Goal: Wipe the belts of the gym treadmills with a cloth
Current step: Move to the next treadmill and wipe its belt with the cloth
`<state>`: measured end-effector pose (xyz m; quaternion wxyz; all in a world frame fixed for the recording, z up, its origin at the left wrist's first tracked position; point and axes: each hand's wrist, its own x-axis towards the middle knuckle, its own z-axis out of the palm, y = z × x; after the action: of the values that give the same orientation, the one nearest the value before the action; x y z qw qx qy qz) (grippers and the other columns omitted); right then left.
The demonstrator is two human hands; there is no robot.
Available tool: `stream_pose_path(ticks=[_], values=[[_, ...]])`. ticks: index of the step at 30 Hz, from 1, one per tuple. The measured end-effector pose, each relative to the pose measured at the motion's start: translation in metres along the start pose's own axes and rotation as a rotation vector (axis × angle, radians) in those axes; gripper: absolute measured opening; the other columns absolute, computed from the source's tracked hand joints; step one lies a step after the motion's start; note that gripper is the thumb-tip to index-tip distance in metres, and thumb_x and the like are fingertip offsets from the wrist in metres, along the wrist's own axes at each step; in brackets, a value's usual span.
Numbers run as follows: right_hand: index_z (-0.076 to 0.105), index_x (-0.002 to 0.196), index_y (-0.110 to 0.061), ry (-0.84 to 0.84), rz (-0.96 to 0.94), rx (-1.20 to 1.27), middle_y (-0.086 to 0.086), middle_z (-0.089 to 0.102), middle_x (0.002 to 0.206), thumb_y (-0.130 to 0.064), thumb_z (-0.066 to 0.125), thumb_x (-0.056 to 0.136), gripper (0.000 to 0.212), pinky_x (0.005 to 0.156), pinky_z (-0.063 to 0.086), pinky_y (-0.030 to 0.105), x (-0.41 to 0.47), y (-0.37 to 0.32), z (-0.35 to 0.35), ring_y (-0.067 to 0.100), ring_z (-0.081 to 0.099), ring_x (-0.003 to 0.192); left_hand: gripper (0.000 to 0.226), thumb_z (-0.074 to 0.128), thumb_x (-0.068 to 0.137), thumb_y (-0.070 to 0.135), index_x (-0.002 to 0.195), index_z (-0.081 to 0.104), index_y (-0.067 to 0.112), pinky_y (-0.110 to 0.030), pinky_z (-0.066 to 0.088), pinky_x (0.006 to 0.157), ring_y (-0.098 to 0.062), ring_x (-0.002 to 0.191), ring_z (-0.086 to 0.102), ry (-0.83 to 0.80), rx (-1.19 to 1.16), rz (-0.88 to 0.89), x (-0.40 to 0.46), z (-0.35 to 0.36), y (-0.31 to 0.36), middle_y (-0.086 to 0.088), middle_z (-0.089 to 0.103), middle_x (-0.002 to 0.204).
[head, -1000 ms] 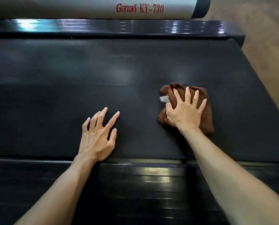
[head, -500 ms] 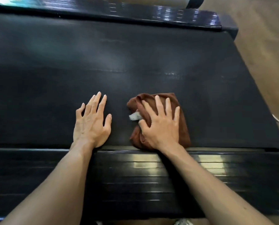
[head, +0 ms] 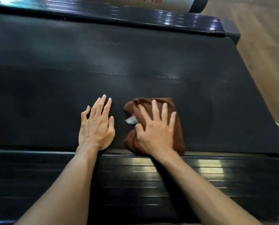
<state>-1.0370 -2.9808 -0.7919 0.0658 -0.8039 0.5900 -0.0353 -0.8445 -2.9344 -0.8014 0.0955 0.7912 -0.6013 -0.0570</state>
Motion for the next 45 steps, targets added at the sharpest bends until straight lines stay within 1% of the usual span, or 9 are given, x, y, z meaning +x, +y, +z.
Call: stream_pose_path(ticks=[3,7,11,14,17,23,31,38,45], values=[[0.026,0.162,-0.043,-0.022,0.199,-0.018,0.008,0.013,0.173,-0.057,0.030,0.094,0.069,0.123,0.000,0.069,0.021,0.033,-0.008,0.043,0.002,0.158,0.064,0.037,0.103,0.032,0.163,0.019,0.021,-0.043,0.012,0.124,-0.010,0.157,0.007,0.003,0.001,-0.004,0.001,0.001,0.000,0.005,0.011,0.172],[0.028,0.162,-0.036,-0.001,0.347,0.011,0.016,0.008,0.173,-0.053,0.040,0.101,0.064,0.119,-0.005,0.073,0.064,0.001,-0.007,0.050,-0.004,0.156,0.064,0.034,0.103,0.033,0.164,0.017,0.020,-0.043,0.011,0.123,-0.010,0.158,0.005,-0.014,0.014,-0.009,0.002,0.001,-0.002,0.004,0.009,0.172],[0.023,0.164,-0.034,0.002,0.150,0.012,0.018,0.006,0.173,-0.053,0.040,0.099,0.069,0.119,-0.004,0.072,0.043,-0.049,0.004,0.050,-0.005,0.156,0.065,0.033,0.102,0.034,0.163,0.019,0.018,-0.044,0.013,0.123,-0.010,0.157,0.007,-0.012,0.004,-0.018,0.002,0.001,-0.002,0.003,0.010,0.172],[0.021,0.164,-0.036,-0.017,-0.006,-0.002,0.014,0.007,0.173,-0.057,0.026,0.094,0.074,0.120,-0.002,0.071,0.000,-0.048,0.006,0.047,-0.005,0.157,0.065,0.029,0.100,0.034,0.163,0.021,0.017,-0.044,0.014,0.123,-0.011,0.157,0.009,0.002,-0.008,-0.009,0.002,0.000,-0.002,0.002,0.013,0.172],[0.024,0.163,-0.040,-0.030,0.038,0.003,0.008,0.013,0.173,-0.060,0.019,0.090,0.076,0.122,-0.002,0.069,-0.001,-0.004,0.001,0.044,0.000,0.158,0.065,0.038,0.102,0.032,0.163,0.020,0.017,-0.043,0.012,0.124,-0.011,0.157,0.008,-0.008,-0.017,-0.013,0.001,0.002,-0.002,0.003,0.012,0.172],[0.019,0.164,-0.043,-0.050,0.178,-0.004,0.005,0.003,0.175,-0.059,0.033,0.100,0.067,0.122,-0.007,0.068,0.076,0.019,-0.008,0.044,-0.007,0.158,0.070,0.025,0.097,0.043,0.163,0.021,0.018,-0.043,0.012,0.123,-0.011,0.157,0.009,0.009,-0.011,0.002,0.005,0.001,0.001,0.002,0.014,0.171],[0.024,0.161,-0.047,-0.057,-0.152,-0.045,0.002,0.011,0.174,-0.068,0.028,0.092,0.072,0.124,0.001,0.066,0.018,0.033,-0.009,0.039,0.000,0.159,0.068,0.044,0.103,0.035,0.163,0.019,0.017,-0.043,0.006,0.125,-0.011,0.158,0.004,-0.022,-0.024,-0.008,0.003,-0.003,-0.001,0.003,0.009,0.172],[0.019,0.163,-0.046,-0.044,0.323,-0.040,0.004,0.005,0.174,-0.072,0.034,0.094,0.075,0.124,-0.003,0.066,0.044,0.120,-0.024,0.040,-0.003,0.158,0.063,0.044,0.102,0.033,0.160,0.029,0.015,-0.044,0.004,0.127,-0.016,0.158,0.010,0.049,-0.147,0.061,0.010,-0.006,0.050,-0.001,0.020,0.170],[0.019,0.162,-0.046,-0.068,-0.010,-0.030,0.002,0.007,0.175,-0.068,0.035,0.096,0.071,0.124,-0.003,0.064,0.056,0.100,-0.023,0.038,-0.003,0.159,0.066,0.034,0.103,0.050,0.163,0.020,0.028,-0.048,0.006,0.127,-0.016,0.158,0.005,-0.019,-0.018,0.098,0.020,0.020,0.096,0.002,0.009,0.172]])
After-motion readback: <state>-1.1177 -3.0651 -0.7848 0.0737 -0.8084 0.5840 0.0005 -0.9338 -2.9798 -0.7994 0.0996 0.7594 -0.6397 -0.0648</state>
